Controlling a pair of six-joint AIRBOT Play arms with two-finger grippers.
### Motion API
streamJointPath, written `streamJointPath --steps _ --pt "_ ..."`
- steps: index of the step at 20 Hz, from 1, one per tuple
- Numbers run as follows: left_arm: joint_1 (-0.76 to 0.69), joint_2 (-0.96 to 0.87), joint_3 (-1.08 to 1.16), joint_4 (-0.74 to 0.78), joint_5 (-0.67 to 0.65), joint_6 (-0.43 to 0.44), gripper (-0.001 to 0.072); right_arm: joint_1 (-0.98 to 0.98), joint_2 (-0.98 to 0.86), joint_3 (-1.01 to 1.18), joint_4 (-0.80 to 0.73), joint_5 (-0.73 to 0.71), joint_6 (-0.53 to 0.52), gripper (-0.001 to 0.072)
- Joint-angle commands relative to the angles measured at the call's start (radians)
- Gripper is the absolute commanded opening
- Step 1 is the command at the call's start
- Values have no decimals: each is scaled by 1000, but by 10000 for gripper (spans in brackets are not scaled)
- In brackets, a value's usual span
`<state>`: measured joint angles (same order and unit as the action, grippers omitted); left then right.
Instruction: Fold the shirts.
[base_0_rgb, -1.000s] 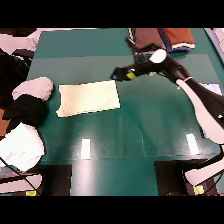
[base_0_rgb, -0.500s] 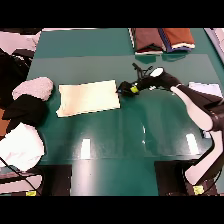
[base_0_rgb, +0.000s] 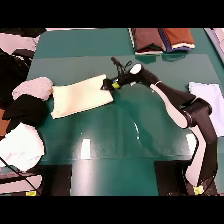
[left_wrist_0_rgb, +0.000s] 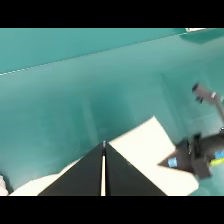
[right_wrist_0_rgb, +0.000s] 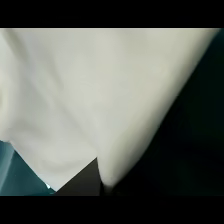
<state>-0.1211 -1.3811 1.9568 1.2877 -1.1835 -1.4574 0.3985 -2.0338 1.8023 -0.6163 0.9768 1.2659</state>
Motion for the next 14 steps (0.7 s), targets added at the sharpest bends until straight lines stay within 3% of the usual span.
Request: streamJointPath --steps 1,7,14 --pt "-48 0 -1 -22 -14 2 21 -76 86 66 -135 23 20 13" --pt "-214 0 0 -14 10 27 22 -426 346 35 -447 185 116 13" --pt "-251 0 0 -14 27 13 22 -952 630 -271 -458 95 118 13"
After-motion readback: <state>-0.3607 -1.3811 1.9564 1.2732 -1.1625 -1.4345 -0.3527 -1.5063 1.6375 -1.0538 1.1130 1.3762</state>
